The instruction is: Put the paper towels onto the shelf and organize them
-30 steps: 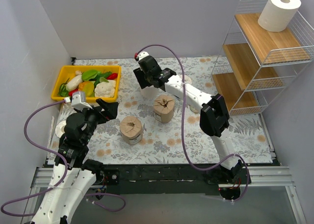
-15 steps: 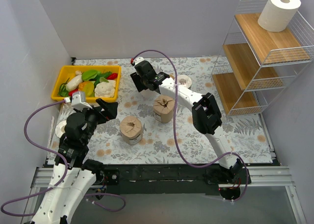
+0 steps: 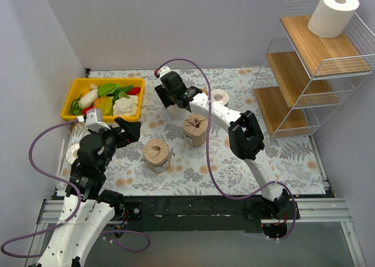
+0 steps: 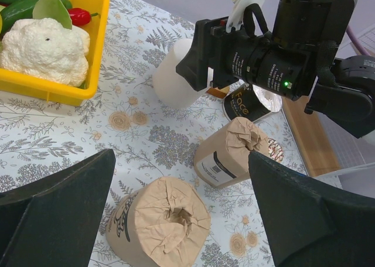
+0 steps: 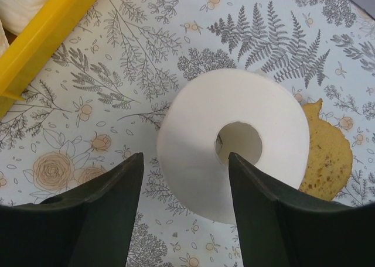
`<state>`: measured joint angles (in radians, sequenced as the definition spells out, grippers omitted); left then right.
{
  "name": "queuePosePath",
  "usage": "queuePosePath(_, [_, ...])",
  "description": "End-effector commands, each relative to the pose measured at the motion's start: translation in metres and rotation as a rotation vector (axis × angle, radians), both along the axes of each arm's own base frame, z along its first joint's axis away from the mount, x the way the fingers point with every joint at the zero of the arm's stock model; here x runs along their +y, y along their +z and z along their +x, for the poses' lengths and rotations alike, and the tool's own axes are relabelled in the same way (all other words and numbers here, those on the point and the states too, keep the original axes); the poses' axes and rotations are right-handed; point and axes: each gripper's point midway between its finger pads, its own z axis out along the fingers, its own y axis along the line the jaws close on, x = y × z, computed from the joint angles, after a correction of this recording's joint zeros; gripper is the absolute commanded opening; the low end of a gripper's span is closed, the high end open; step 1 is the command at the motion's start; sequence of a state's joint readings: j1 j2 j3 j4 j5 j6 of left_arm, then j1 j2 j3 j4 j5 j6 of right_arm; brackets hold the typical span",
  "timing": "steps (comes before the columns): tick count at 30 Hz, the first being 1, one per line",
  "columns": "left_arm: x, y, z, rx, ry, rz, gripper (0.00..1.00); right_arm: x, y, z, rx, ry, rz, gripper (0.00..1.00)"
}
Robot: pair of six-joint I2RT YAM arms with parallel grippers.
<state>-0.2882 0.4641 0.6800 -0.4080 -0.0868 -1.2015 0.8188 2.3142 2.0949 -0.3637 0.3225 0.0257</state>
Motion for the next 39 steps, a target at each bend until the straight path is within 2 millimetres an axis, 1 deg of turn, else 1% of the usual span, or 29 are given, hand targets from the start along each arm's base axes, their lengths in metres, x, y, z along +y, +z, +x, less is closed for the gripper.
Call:
queuePosePath(1, [0.001, 0.011, 0.000, -0.021, 0.006, -0.004, 0.98, 0.010, 0.052, 0.015, -0.141, -0.016, 0.095, 0.68])
queuePosePath(2, [0.002, 0.011, 0.000, -0.022, 0.011, -0.002, 0.98, 0.011, 0.056, 0.017, -0.152, -0.020, 0.103, 0.69])
queuePosePath(4, [0.003, 0.011, 0.000, -0.021, 0.014, -0.001, 0.98, 0.009, 0.056, 0.020, -0.182, -0.012, 0.069, 0.70])
queuePosePath(7, [0.003, 0.011, 0.000, -0.018, 0.017, -0.001, 0.98, 0.006, 0.045, 0.025, -0.184, -0.029, 0.031, 0.71])
queuePosePath(8, [0.004, 0.010, 0.000, -0.016, 0.018, 0.000, 0.98, 0.005, 0.037, 0.027, -0.173, -0.029, 0.018, 0.72])
queuePosePath(10, [0.003, 0.010, 0.000, -0.016, 0.019, -0.002, 0.98, 0.005, 0.030, 0.026, -0.162, -0.026, 0.006, 0.72])
queuePosePath(11, [0.004, 0.010, 0.000, -0.016, 0.020, 0.000, 0.98, 0.005, 0.023, 0.025, -0.152, -0.024, -0.003, 0.72])
queuePosePath(17, [0.003, 0.009, 0.001, -0.013, 0.018, 0.001, 0.98, 0.008, 0.002, 0.024, -0.123, -0.010, -0.021, 0.72])
queuePosePath(23, [0.002, 0.008, 0.002, -0.010, 0.014, 0.001, 0.98, 0.012, -0.013, 0.020, -0.094, 0.020, -0.026, 0.71])
queuePosePath(27, [0.003, 0.009, 0.001, -0.013, 0.017, 0.000, 0.98, 0.011, -0.017, 0.020, -0.095, 0.019, -0.040, 0.66])
queuePosePath(28, [0.003, 0.009, 0.002, -0.012, 0.017, 0.001, 0.98, 0.010, -0.018, 0.021, -0.095, 0.017, -0.046, 0.60])
queuePosePath(30, [0.003, 0.009, 0.002, -0.010, 0.018, 0.003, 0.98, 0.007, -0.016, 0.022, -0.103, 0.017, -0.059, 0.50])
queuePosePath(31, [0.003, 0.008, 0.002, -0.009, 0.018, 0.003, 0.98, 0.006, -0.014, 0.022, -0.109, 0.015, -0.059, 0.40])
queuePosePath(32, [0.003, 0.008, 0.002, -0.010, 0.018, 0.003, 0.98, 0.005, -0.010, 0.021, -0.118, 0.014, -0.058, 0.37])
queuePosePath(34, [0.003, 0.008, 0.002, -0.009, 0.020, 0.004, 0.98, 0.003, -0.003, 0.019, -0.142, 0.033, -0.063, 0.32])
queuePosePath(35, [0.003, 0.008, 0.002, -0.011, 0.020, 0.003, 0.98, 0.001, 0.005, 0.016, -0.153, 0.045, -0.059, 0.30])
queuePosePath(37, [0.003, 0.007, 0.002, -0.008, 0.020, 0.004, 0.98, 0.002, 0.022, 0.016, -0.198, 0.070, -0.055, 0.28])
queuePosePath(38, [0.003, 0.008, 0.002, -0.009, 0.018, 0.003, 0.98, 0.001, 0.035, 0.014, -0.220, 0.076, -0.048, 0.28])
queuePosePath(39, [0.003, 0.007, 0.003, -0.007, 0.020, 0.003, 0.98, 0.001, 0.040, 0.013, -0.232, 0.086, -0.050, 0.28])
